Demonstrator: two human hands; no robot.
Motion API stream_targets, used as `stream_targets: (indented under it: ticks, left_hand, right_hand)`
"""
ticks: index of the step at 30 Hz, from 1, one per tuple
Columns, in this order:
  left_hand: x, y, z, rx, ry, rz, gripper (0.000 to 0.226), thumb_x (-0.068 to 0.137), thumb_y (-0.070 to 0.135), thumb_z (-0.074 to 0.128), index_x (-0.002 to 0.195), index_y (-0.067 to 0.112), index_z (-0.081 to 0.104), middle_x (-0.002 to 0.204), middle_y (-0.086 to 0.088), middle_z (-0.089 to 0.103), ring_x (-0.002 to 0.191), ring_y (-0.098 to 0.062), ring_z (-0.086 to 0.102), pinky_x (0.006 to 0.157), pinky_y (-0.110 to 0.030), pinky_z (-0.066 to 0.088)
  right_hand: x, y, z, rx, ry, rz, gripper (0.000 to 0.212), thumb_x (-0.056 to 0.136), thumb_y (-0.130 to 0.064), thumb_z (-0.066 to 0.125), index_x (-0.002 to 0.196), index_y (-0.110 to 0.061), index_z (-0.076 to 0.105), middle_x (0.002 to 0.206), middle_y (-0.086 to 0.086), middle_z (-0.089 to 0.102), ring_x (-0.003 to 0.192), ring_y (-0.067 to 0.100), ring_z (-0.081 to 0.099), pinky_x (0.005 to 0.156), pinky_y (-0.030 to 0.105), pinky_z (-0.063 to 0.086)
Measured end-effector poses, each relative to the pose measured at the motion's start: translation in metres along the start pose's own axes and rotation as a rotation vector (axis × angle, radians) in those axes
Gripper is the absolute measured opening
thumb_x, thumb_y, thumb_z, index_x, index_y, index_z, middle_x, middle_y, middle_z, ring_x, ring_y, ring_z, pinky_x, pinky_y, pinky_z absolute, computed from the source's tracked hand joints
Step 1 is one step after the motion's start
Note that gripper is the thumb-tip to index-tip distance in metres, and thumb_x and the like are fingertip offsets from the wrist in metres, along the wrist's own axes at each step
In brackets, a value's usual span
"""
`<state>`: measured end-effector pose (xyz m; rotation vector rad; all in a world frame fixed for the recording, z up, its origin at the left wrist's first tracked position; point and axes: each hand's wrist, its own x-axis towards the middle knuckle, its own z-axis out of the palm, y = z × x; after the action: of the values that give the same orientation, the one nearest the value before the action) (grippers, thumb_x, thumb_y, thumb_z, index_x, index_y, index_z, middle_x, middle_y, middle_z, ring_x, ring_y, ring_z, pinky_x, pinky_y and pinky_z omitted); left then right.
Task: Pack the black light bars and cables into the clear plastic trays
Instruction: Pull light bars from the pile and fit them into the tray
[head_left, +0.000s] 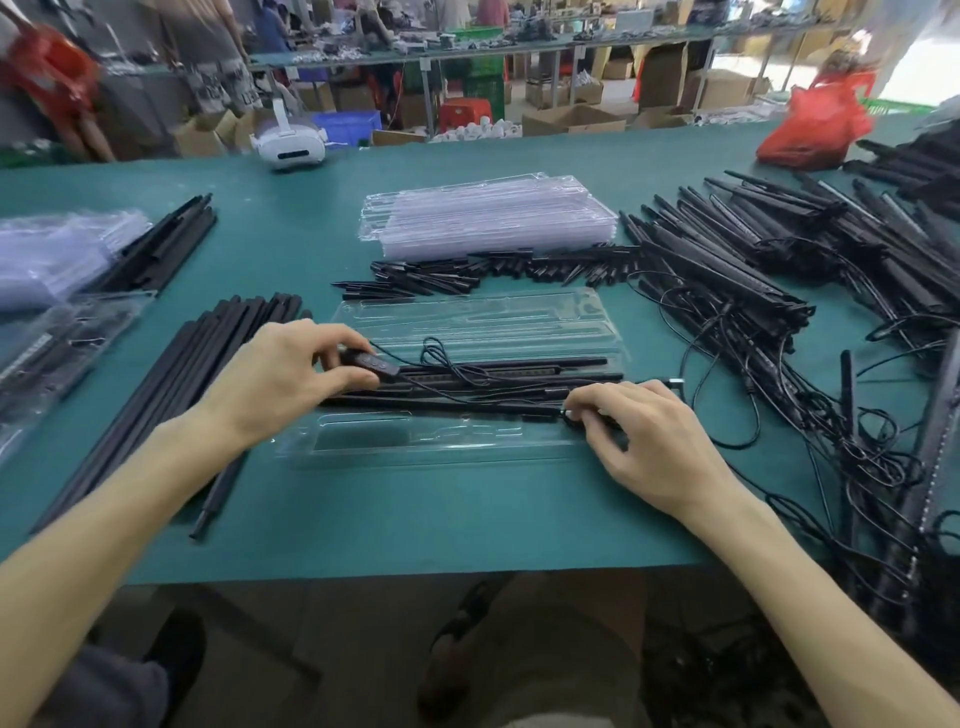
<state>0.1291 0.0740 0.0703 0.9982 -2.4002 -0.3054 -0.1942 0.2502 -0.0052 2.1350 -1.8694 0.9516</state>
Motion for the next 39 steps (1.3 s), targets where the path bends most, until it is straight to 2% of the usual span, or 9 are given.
stream_targets:
  ticks: [3,7,16,20,23,27,33,36,39]
  left_hand:
    - [-0.007,0.003,-0.002,0.131,-0.042,0.052,0.029,0.071,0.057,0.074,0.085,0.032,0.072,0.068,0.009,0.047,0.071,-0.004,0.047,0.066,-0.025,0.036]
    - [-0.011,0.016,0.008,-0.052,-0.159,0.049,0.027,0.067,0.042,0.085,0.087,0.025,0.076,0.085,0.005,0.053,0.082,-0.005,0.050,0.073,-0.012,0.036]
    - [-0.004,0.057,0.055,-0.228,-0.235,-0.022,0.023,0.073,0.034,0.087,0.089,0.019,0.078,0.084,0.005,0.055,0.074,-0.003,0.054,0.070,-0.010,0.037]
    - [0.001,0.069,0.063,-0.186,-0.276,-0.022,0.023,0.081,0.022,0.084,0.102,0.016,0.079,0.088,0.006,0.056,0.077,-0.004,0.054,0.075,-0.018,0.040]
    - [0.007,0.069,0.058,-0.113,-0.348,-0.006,0.024,0.085,0.015,0.080,0.109,0.019,0.078,0.093,0.006,0.060,0.083,-0.007,0.058,0.075,-0.016,0.040]
    - [0.010,0.069,0.054,-0.018,-0.411,0.018,0.026,0.087,0.018,0.078,0.113,0.023,0.076,0.094,0.008,0.059,0.088,-0.013,0.058,0.080,-0.024,0.042]
    - [0.014,0.075,0.056,0.001,-0.418,-0.044,0.023,0.077,0.027,0.086,0.091,0.037,0.071,0.085,0.016,0.063,0.082,-0.003,0.061,0.077,-0.033,0.052]
    - [0.019,0.076,0.055,-0.036,-0.446,-0.095,0.027,0.070,0.022,0.089,0.076,0.036,0.067,0.081,0.014,0.068,0.079,-0.006,0.065,0.076,-0.036,0.055]
    - [0.025,0.073,0.054,-0.101,-0.498,-0.155,0.025,0.068,0.017,0.091,0.076,0.031,0.072,0.079,0.013,0.072,0.077,-0.006,0.068,0.075,-0.033,0.055]
  right_hand:
    - [0.000,0.001,0.000,-0.004,0.006,0.004,0.016,0.095,-0.016,0.060,0.107,-0.027,0.065,0.094,-0.015,0.071,0.088,0.010,0.067,0.086,0.029,0.043]
    - [0.000,0.001,0.001,-0.006,0.010,0.002,0.017,0.095,-0.016,0.061,0.107,-0.028,0.064,0.095,-0.016,0.071,0.088,0.009,0.066,0.086,0.026,0.041]
    - [0.000,-0.002,-0.002,-0.011,-0.006,0.022,0.018,0.093,-0.014,0.064,0.108,-0.023,0.068,0.099,-0.014,0.072,0.094,0.010,0.067,0.087,0.031,0.044]
    - [0.000,-0.003,-0.003,-0.009,-0.019,0.029,0.018,0.094,-0.013,0.064,0.108,-0.022,0.069,0.099,-0.013,0.072,0.094,0.012,0.068,0.087,0.033,0.046]
    - [0.001,-0.005,-0.004,-0.003,-0.018,0.027,0.017,0.094,-0.012,0.064,0.107,-0.022,0.069,0.097,-0.012,0.072,0.092,0.013,0.068,0.087,0.035,0.046]
    - [0.001,-0.005,-0.005,0.000,-0.016,0.025,0.017,0.094,-0.012,0.063,0.107,-0.022,0.068,0.097,-0.013,0.072,0.093,0.013,0.068,0.087,0.035,0.047]
    - [0.001,-0.005,-0.005,0.003,-0.024,0.024,0.016,0.095,-0.015,0.061,0.108,-0.022,0.068,0.098,-0.013,0.072,0.094,0.012,0.067,0.088,0.033,0.046]
    - [0.001,-0.005,-0.006,-0.001,-0.031,0.030,0.016,0.095,-0.015,0.061,0.108,-0.022,0.068,0.099,-0.013,0.072,0.094,0.012,0.067,0.088,0.033,0.046]
    - [0.000,-0.005,-0.006,-0.001,-0.032,0.033,0.017,0.095,-0.015,0.061,0.109,-0.022,0.068,0.099,-0.013,0.072,0.095,0.011,0.067,0.089,0.032,0.045]
